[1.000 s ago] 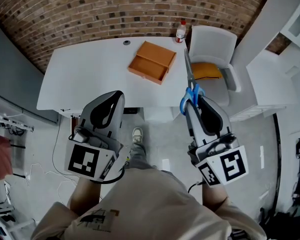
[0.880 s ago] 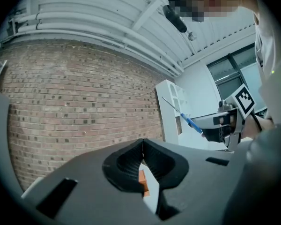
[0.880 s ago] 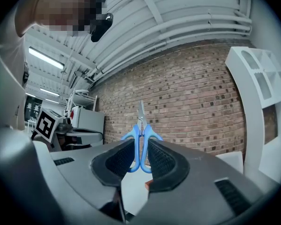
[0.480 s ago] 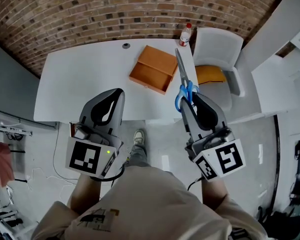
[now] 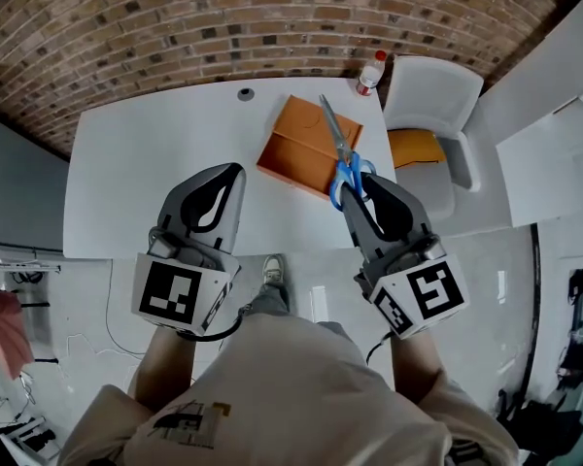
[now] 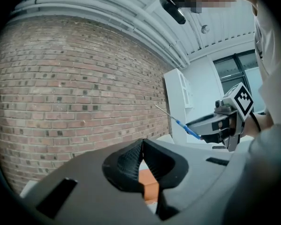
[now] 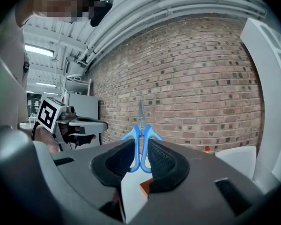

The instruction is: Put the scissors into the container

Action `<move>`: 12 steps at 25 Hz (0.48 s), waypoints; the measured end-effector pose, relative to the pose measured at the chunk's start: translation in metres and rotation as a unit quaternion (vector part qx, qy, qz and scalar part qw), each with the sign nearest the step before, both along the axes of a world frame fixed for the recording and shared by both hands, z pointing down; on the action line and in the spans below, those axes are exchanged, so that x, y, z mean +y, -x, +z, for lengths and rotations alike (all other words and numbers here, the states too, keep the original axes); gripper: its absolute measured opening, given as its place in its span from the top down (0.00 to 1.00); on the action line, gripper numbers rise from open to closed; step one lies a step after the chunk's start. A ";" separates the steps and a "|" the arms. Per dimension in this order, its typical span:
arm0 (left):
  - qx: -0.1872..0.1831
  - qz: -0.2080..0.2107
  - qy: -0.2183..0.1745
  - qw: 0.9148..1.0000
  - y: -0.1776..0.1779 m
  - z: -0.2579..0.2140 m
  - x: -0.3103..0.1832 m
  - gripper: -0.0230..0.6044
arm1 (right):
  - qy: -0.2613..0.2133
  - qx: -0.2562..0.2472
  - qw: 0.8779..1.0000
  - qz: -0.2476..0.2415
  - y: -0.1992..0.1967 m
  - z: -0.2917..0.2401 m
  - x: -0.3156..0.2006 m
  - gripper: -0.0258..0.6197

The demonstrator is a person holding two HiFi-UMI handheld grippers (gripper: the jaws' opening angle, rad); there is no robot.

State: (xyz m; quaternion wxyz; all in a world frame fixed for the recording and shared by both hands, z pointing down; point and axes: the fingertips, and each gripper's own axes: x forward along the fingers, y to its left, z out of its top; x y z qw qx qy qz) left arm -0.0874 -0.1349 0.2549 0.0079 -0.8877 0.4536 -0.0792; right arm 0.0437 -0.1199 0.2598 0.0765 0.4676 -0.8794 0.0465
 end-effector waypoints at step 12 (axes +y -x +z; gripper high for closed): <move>-0.010 0.026 0.045 0.999 0.011 0.051 -0.085 0.95 | 0.095 0.050 0.994 -0.010 0.022 0.080 -0.081 0.83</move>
